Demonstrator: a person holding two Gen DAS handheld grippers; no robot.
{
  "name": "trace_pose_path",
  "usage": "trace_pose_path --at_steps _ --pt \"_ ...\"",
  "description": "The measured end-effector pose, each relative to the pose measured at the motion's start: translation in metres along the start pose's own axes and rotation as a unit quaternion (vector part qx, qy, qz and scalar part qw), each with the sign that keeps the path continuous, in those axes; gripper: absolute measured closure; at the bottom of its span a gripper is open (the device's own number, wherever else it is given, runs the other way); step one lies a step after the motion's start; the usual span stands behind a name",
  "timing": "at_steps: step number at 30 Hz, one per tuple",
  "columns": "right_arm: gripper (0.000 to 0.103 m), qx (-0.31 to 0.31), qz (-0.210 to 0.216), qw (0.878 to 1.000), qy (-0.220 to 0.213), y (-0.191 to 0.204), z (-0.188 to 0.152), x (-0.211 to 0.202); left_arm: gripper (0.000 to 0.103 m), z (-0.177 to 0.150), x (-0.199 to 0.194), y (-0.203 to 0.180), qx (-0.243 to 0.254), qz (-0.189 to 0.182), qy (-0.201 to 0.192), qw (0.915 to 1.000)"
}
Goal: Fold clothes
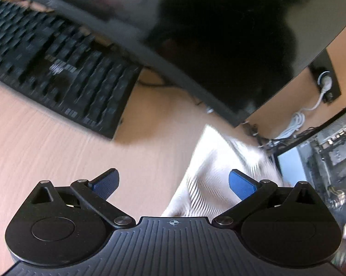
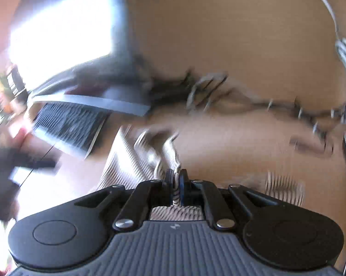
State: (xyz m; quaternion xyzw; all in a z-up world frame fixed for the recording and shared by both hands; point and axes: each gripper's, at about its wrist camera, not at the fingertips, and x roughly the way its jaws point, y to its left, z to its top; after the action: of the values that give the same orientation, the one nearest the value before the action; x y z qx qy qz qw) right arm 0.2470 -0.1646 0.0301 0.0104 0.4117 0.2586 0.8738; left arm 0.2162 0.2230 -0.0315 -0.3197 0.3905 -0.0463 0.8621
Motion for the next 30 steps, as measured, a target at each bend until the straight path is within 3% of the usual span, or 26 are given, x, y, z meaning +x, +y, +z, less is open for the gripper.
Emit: trace_pose_path --at_steps 5,10,11,12,14,16,18,20,22,24,25,27,28,30 --pt "0.099 0.003 0.021 0.998 0.057 0.032 -0.062 -0.005 0.000 0.026 0.018 -0.038 0.054 -0.048 0.009 0.9973" --pt "0.099 0.014 0.012 0.997 0.072 0.041 -0.088 -0.012 0.001 0.018 0.043 -0.080 0.151 -0.062 0.052 0.9852" --pt "0.097 0.015 0.009 0.998 0.067 0.040 -0.089 -0.018 0.007 0.011 0.047 -0.086 0.173 -0.062 0.067 0.9807" --pt "0.097 0.017 0.007 0.998 0.057 0.040 -0.086 -0.024 0.020 0.004 0.050 -0.090 0.195 -0.058 0.081 0.9756" --pt "0.096 0.029 -0.002 0.999 0.018 0.034 -0.076 -0.045 0.025 -0.010 0.054 -0.091 0.236 -0.032 0.096 0.9663" --pt "0.084 0.043 -0.023 0.998 -0.032 0.027 -0.067 -0.067 0.029 -0.021 0.054 -0.085 0.254 -0.015 0.103 0.9615" --pt "0.064 0.038 -0.059 0.996 -0.059 0.020 -0.063 -0.076 0.031 -0.029 0.054 -0.075 0.258 -0.009 0.120 0.9586" --pt "0.064 0.030 -0.093 0.994 -0.039 0.011 -0.068 -0.066 0.031 -0.040 0.054 -0.069 0.269 -0.009 0.146 0.9519" --pt "0.064 0.032 -0.119 0.992 0.020 0.000 -0.082 -0.045 0.029 -0.049 0.051 -0.063 0.286 -0.008 0.169 0.9432" --pt "0.052 0.044 -0.125 0.990 0.038 -0.008 -0.091 -0.042 0.023 -0.052 0.042 -0.059 0.290 -0.005 0.178 0.9404" --pt "0.051 0.052 -0.125 0.990 0.041 -0.012 -0.095 -0.043 0.021 -0.050 0.037 -0.056 0.281 -0.008 0.180 0.9427" --pt "0.048 0.079 -0.117 0.989 0.041 -0.021 -0.100 -0.048 0.006 -0.038 0.028 -0.047 0.232 -0.024 0.179 0.9557" --pt "0.044 0.109 -0.102 0.988 0.034 -0.028 -0.099 -0.055 0.005 -0.030 0.027 -0.041 0.200 -0.036 0.181 0.9624" --pt "0.026 0.164 -0.074 0.983 0.025 -0.039 -0.098 -0.061 0.005 -0.016 0.027 -0.029 0.132 -0.060 0.184 0.9721"
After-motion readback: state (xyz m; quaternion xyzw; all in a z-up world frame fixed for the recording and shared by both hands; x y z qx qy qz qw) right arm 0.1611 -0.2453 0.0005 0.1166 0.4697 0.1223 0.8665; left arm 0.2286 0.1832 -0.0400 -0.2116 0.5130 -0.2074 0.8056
